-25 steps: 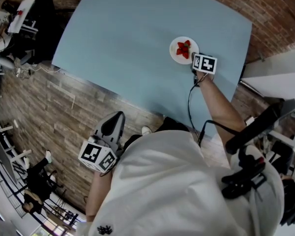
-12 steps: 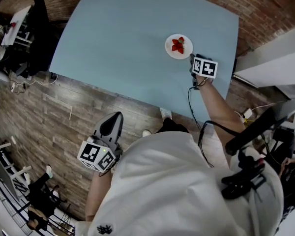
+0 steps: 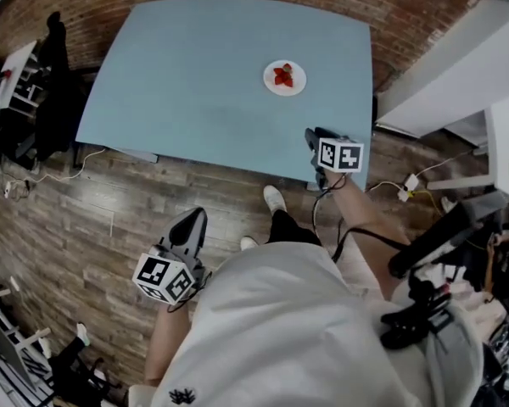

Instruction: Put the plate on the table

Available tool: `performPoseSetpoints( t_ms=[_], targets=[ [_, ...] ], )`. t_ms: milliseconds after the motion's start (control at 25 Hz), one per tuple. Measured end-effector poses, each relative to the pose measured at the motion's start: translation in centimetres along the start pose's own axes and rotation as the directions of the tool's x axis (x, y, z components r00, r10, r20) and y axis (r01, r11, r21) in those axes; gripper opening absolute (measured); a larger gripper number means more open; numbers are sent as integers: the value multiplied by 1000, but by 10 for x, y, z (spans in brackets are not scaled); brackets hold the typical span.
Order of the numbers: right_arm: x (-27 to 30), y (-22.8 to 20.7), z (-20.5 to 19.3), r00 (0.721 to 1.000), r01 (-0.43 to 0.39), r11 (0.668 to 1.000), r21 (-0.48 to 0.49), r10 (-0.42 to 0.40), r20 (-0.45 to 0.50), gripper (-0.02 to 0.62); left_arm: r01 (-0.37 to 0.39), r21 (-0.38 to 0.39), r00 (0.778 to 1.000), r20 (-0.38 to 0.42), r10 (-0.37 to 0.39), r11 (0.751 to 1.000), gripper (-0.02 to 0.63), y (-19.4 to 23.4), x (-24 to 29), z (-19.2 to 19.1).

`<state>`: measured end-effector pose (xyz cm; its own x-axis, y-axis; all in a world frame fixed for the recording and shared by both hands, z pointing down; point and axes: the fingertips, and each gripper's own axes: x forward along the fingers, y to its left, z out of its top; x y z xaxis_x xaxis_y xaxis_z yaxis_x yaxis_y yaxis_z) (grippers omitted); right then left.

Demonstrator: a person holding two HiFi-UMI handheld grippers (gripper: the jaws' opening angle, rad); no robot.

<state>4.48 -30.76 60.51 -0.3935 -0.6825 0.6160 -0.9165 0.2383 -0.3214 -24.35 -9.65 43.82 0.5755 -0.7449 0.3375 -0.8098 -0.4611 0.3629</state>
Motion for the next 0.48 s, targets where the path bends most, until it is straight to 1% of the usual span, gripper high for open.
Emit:
performPoseSetpoints(
  t_ms=[120,160,280,320,480],
  targets=[
    [-36,32,-25,999,-53,998,-22,53,-1,115,15,12,1000,-6,-15,1000,0,2,-16,-16],
    [-48,41,-33,998,-64,997,-35,64,2,79,14,17,1000,-8,-13,1000,0,4,-21,-20],
    [-79,67,-49,995,-95,992,-81,95,7,18,7,8,1000,-3,-7,1000,1,12,-31,-26],
    [-89,76,-52,994,-110,990,-91,111,7,8,10,1,1000,-3,-10,1000,0,12,-34,-28],
    [-134,113,-66,984,-176,974,-142,180,15,8,29,8,999,-21,-28,1000,0,6,-42,-39]
  ],
)
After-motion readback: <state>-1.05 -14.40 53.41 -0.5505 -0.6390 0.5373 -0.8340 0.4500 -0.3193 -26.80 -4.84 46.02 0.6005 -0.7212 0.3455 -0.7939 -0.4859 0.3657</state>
